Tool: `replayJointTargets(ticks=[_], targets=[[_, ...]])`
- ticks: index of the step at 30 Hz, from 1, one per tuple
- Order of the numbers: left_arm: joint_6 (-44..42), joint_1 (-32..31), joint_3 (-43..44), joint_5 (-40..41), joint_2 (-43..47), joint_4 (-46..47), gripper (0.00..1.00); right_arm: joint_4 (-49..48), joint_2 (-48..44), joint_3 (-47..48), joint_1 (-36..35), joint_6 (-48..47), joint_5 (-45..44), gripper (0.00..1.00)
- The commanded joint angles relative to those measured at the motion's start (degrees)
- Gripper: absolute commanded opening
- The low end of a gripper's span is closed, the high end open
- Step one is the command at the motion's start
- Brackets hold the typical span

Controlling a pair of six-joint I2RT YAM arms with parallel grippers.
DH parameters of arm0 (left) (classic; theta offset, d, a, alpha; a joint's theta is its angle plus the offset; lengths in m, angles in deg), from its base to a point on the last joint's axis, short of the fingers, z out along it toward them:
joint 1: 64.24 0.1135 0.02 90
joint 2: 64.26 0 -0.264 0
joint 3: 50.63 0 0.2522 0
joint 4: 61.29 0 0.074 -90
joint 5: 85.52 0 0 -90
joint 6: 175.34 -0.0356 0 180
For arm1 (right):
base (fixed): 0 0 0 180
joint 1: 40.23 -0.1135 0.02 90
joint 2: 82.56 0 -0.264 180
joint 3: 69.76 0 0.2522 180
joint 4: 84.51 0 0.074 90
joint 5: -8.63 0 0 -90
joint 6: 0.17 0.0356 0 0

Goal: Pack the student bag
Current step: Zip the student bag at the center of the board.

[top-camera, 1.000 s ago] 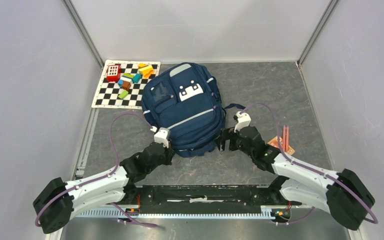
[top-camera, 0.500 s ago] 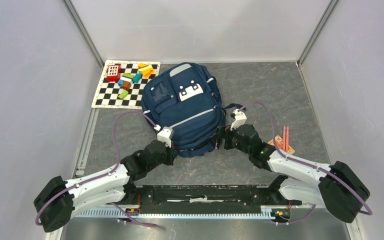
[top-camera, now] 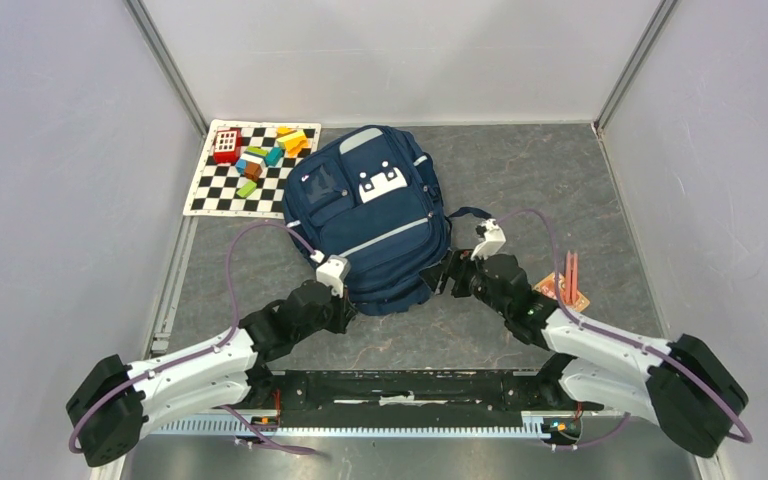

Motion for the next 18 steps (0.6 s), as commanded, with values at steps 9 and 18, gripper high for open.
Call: replayJointTargets(ticks=[9, 18], targets=[[-3.1, -3.1, 4.9, -6.2, -3.8, 3.9, 0.02, -11.8, 14.0, 6.4, 0.1, -0.5, 8.5, 0.51], [-2.1, -11.3, 13.8, -4.0, -17.4, 16.3, 0.02, -16.3, 18.5, 7.6, 0.1, 0.5, 11.9, 0.00]])
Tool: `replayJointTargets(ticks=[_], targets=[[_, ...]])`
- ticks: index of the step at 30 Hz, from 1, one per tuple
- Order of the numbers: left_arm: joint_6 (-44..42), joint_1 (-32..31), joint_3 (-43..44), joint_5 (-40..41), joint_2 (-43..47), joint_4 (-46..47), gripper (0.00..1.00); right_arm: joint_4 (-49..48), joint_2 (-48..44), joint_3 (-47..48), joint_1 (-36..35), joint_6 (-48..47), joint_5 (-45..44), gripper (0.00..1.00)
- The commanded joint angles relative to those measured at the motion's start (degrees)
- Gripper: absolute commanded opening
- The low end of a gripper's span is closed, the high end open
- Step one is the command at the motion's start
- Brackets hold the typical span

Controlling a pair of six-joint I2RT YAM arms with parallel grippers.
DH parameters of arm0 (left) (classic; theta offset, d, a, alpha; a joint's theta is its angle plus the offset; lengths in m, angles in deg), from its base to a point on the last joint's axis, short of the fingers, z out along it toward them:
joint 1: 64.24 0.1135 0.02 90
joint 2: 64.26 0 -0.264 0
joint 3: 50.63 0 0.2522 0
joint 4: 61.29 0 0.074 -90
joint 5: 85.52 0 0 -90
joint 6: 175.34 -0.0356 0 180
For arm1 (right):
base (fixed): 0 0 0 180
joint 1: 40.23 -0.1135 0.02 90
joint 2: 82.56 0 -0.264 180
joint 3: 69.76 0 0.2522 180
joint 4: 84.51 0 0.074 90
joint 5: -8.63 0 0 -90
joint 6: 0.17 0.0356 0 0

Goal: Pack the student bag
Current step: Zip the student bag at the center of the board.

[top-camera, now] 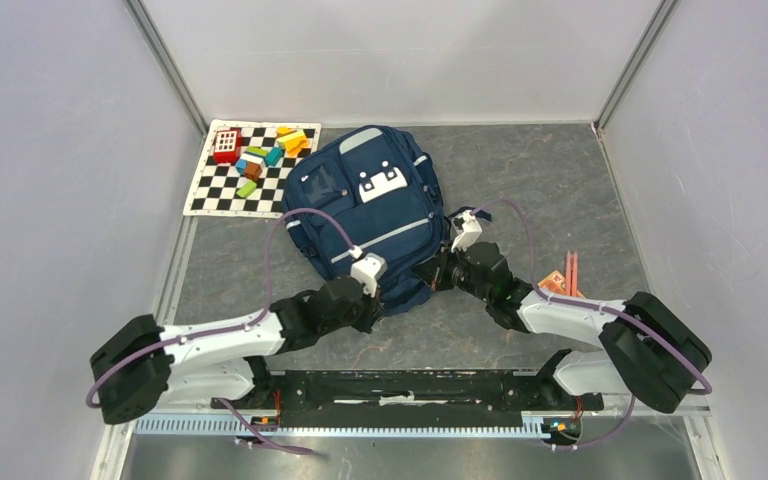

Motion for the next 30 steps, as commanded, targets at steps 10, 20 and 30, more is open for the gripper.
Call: replayJointTargets(ticks=[10, 20, 30], targets=[[5.1, -8.6, 12.8, 1.0, -17.2, 22.6, 0.02, 1.0, -0.8, 3.3, 0.3, -5.6, 0.3, 0.00], [6.8, -8.5, 14.3, 9.2, -13.9, 10.6, 0.54, 15.0, -7.7, 5.5, 0.7, -15.2, -6.3, 0.34], [20.8, -7.0, 7.3, 15.0, 4.0, -15.2, 0.88, 24.4, -19.8, 0.6, 0.7, -18.7, -6.8, 0.75]])
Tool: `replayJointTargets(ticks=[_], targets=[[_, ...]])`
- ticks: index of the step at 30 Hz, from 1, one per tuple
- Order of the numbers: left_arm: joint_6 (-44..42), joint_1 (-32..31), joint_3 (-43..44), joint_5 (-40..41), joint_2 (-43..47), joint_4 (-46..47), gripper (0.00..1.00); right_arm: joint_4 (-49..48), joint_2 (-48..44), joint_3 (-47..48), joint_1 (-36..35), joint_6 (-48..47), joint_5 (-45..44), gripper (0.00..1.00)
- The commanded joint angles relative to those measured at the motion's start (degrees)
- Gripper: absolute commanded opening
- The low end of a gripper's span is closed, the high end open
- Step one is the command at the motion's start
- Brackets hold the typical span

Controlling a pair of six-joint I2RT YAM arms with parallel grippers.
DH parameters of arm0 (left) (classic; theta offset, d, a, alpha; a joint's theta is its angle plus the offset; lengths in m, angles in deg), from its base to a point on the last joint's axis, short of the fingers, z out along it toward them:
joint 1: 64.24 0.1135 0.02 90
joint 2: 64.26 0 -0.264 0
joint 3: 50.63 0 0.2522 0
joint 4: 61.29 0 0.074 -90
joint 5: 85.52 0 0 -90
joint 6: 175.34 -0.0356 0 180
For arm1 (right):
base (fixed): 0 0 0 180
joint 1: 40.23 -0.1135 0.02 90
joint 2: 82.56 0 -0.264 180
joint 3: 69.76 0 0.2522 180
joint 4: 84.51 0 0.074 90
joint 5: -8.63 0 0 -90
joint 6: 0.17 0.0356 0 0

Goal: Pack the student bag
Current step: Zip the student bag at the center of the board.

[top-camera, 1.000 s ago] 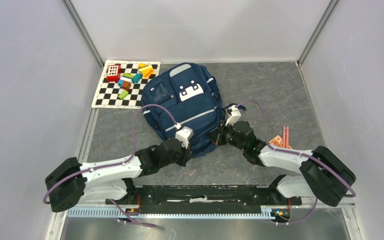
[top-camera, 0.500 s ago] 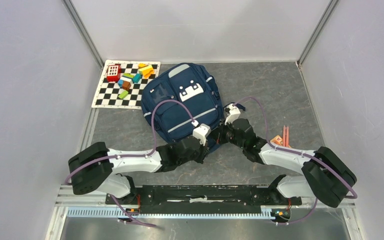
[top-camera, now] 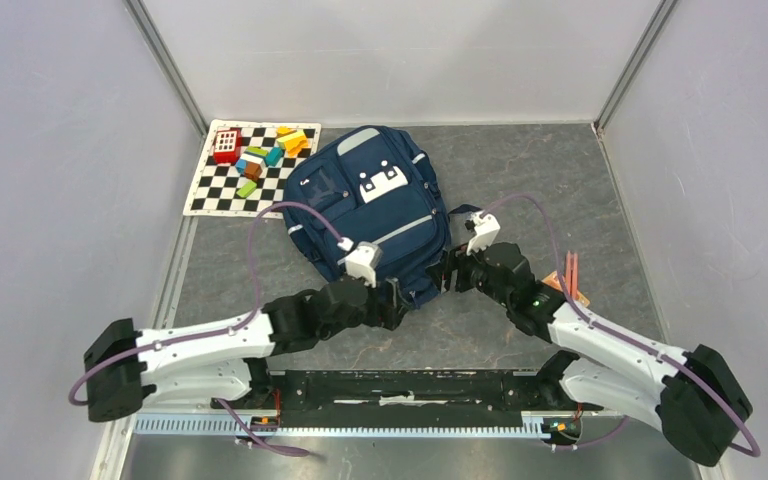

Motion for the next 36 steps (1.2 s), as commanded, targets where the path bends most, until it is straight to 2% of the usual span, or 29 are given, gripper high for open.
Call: replayJointTargets(ticks=[1, 5, 10, 18, 24, 36], targets=[[10.0, 1.9, -3.5, 2.9, 6.0, -13.7, 0.88, 3.7, -5.0, -2.9, -0.3, -3.5, 0.8, 0.76], [14.6, 8.0, -7.4, -2.4, 10.3, -13.5, 0.89, 3.9, -8.8, -4.7, -3.2, -4.5, 0.7, 0.76], [19.4, 14.0, -13.0, -6.3, 14.6, -6.1, 0.89, 3.3, -10.0, -6.2, -9.8, -2.5, -3.3, 0.76], [23.6, 15.1, -15.9, -2.9, 17.5, -2.0, 0.91, 3.3, -4.1, -3.5, -17.3, -1.2, -9.8, 0.74], [29.7, 15.2, -18.9, 0.0, 16.1, 2.0, 0.92, -1.5, -0.6, -3.9, -20.4, 2.8, -14.0, 0.69], [31.1, 15.3, -19.8, 3.5, 11.6, 7.9, 0.92, -2.3, 12.0, 4.0, -25.8, 0.7, -24.9, 0.64]])
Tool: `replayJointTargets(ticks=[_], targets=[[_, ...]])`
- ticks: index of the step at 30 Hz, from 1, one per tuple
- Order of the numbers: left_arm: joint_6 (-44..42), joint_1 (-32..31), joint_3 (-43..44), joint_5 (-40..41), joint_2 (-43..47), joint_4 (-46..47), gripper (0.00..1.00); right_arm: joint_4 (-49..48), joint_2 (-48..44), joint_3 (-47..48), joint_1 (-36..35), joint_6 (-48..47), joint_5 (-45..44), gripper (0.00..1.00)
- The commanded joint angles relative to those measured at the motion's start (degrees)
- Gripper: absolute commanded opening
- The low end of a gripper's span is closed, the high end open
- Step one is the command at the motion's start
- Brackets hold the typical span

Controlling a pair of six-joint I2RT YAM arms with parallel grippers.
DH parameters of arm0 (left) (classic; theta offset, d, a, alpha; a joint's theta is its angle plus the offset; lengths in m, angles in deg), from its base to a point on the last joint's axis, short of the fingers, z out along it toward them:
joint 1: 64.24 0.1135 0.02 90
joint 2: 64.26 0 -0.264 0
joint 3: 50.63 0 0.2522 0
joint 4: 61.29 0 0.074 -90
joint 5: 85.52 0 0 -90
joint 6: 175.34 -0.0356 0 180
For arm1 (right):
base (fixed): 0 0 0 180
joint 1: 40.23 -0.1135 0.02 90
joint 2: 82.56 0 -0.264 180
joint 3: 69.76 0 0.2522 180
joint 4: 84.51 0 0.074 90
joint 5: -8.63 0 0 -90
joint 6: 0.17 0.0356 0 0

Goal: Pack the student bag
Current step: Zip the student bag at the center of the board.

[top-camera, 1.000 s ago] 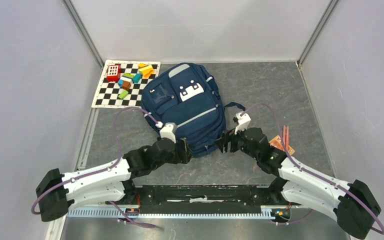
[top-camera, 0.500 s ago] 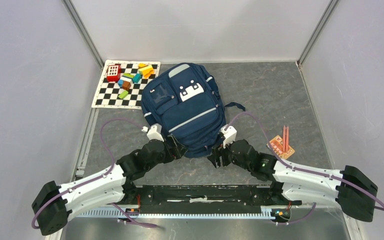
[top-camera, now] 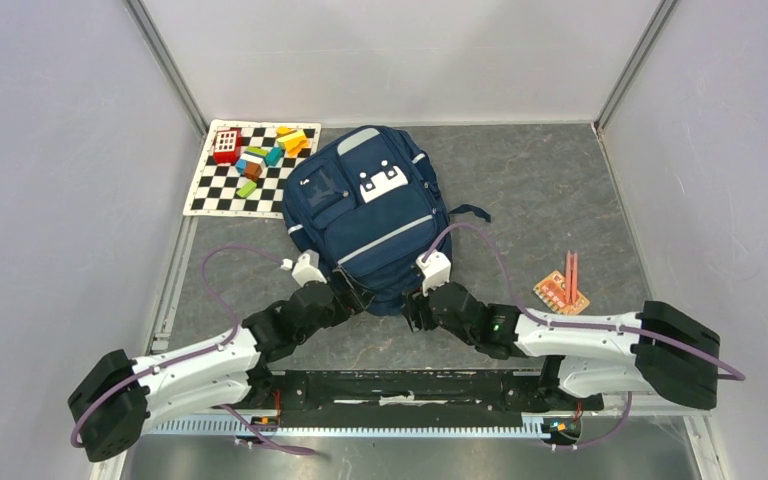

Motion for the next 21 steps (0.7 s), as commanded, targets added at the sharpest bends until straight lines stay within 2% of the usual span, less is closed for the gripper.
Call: replayJointTargets(ticks=[1, 6, 8, 10, 11, 14, 17, 19, 21], targets=[[2.6, 0.4, -0.7, 4.3, -1.3, 5.8, 0.92, -2.5, 3.1, 4.2, -1.5, -0.3, -7.0, 0.62], [2.5, 0.4, -0.8, 6.6, -3.3, 6.8, 0.90, -0.2, 5.4, 5.1, -1.9, 2.0, -11.6, 0.49], [2.5, 0.4, -0.8, 7.7, -4.3, 7.3, 0.85, 0.5, 5.6, 5.0, -1.9, 2.4, -13.5, 0.42], [2.3, 0.4, -0.8, 8.8, -5.5, 8.0, 0.77, 1.3, 5.7, 4.9, -1.9, 2.4, -15.2, 0.32], [2.1, 0.4, -0.8, 9.3, -6.2, 8.6, 0.71, 1.7, 5.7, 4.8, -1.9, 2.3, -16.0, 0.26], [0.3, 0.5, 0.1, 11.0, -8.9, 9.4, 0.47, 2.9, 5.6, 4.7, -1.9, 1.8, -18.2, 0.03], [-1.3, 1.4, 1.2, 11.4, -10.3, 8.3, 0.16, 4.8, 4.3, 4.8, -1.7, 0.4, -20.9, 0.00], [-2.2, 2.3, 1.2, 11.3, -9.9, 7.3, 0.03, 5.6, 2.8, 4.4, -0.5, -1.2, -21.5, 0.00], [-2.3, 2.8, 0.7, 11.7, -8.6, 5.6, 0.02, 6.0, 0.9, 3.6, 2.1, -3.3, -19.8, 0.00]])
